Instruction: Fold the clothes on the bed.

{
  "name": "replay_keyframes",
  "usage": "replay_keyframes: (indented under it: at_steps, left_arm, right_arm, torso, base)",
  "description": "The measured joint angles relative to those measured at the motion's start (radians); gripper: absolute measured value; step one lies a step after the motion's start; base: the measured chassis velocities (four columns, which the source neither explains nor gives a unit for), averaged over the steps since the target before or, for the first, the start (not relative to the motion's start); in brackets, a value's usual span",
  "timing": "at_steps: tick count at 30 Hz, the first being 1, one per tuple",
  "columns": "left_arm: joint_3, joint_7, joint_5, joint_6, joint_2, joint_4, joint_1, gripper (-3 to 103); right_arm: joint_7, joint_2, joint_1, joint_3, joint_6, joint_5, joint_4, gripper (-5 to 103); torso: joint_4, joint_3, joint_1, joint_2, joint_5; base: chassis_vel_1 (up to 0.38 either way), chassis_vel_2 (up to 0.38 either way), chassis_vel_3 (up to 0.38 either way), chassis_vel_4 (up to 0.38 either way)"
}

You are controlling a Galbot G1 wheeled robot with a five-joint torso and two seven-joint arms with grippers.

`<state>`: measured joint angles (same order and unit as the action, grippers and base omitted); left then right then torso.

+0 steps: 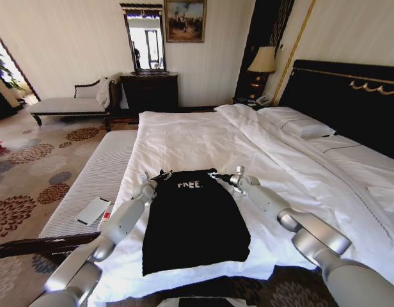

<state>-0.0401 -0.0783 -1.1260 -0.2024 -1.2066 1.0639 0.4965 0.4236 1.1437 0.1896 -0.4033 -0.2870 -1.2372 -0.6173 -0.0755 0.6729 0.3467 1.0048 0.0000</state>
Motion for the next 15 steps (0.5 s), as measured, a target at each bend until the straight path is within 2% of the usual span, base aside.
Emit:
replay_keyframes:
  at_steps: [1, 2, 4, 5, 8, 9, 11, 13, 14, 15]
  left_arm:
    - [0.000, 0.000, 0.000, 0.000, 0.002, 0.002, 0.003, 62]
    - [0.000, 0.000, -0.001, 0.000, 0.005, 0.006, 0.008, 62]
    - [0.000, 0.000, -0.001, 0.000, 0.013, 0.013, 0.017, 52]
    - [0.000, 0.000, -0.001, 0.000, 0.013, 0.013, 0.017, 52]
    - [0.003, 0.000, -0.004, 0.001, 0.020, 0.021, 0.024, 35]
    - [0.004, 0.000, -0.004, 0.001, 0.021, 0.023, 0.025, 30]
    - [0.005, 0.000, -0.004, 0.002, 0.022, 0.024, 0.026, 30]
    - [0.006, 0.000, -0.005, 0.002, 0.023, 0.024, 0.026, 19]
    - [0.006, 0.000, -0.005, 0.002, 0.023, 0.024, 0.026, 19]
    - [0.007, 0.000, -0.005, 0.002, 0.024, 0.025, 0.026, 14]
  right_arm:
    - [0.000, 0.004, -0.001, 0.001, 0.000, 0.002, 0.005, 100]
    - [-0.001, 0.011, -0.002, 0.002, 0.001, 0.004, 0.013, 100]
    - [-0.001, 0.029, -0.005, 0.006, 0.002, 0.012, 0.031, 100]
    - [-0.001, 0.029, -0.005, 0.006, 0.002, 0.012, 0.031, 100]
    - [-0.002, 0.055, -0.006, 0.007, 0.003, 0.026, 0.048, 100]
    - [-0.004, 0.061, -0.008, 0.008, 0.003, 0.030, 0.053, 103]
    - [-0.008, 0.068, -0.010, 0.009, 0.003, 0.034, 0.056, 103]
    - [-0.011, 0.078, -0.013, 0.008, 0.003, 0.048, 0.065, 94]
    - [-0.011, 0.078, -0.013, 0.008, 0.003, 0.048, 0.065, 94]
    - [-0.008, 0.079, -0.015, 0.007, 0.003, 0.052, 0.066, 89]
  torso:
    - [0.0000, 0.000, 0.000, 0.000, -0.0001]
    - [0.0001, 0.000, 0.000, 0.000, -0.0001]
    - [0.0002, 0.000, 0.000, 0.000, -0.0001]
    - [0.0002, 0.000, 0.000, 0.000, -0.0001]
    - [0.0003, 0.000, 0.000, 0.000, -0.0001]
    - [0.0003, 0.000, 0.000, 0.000, -0.0001]
    - [0.0003, 0.000, 0.000, 0.000, -0.0002]
    - [0.0003, 0.000, 0.000, 0.000, -0.0001]
    - [0.0003, 0.000, 0.000, 0.000, -0.0001]
    - [0.0002, 0.000, 0.000, 0.000, -0.0002]
  base:
    - [0.000, 0.000, 0.000, 0.000]
    - [0.000, 0.000, 0.000, 0.000]
    - [0.000, 0.000, 0.000, 0.000]
    - [0.000, 0.000, 0.000, 0.000]
    - [0.000, 0.000, 0.000, 0.000]
    - [0.000, 0.000, 0.000, 0.000]
    - [0.000, 0.000, 0.000, 0.000]
    - [0.000, 0.000, 0.000, 0.000]
    - [0.000, 0.000, 0.000, 0.000]
    - [0.000, 0.000, 0.000, 0.000]
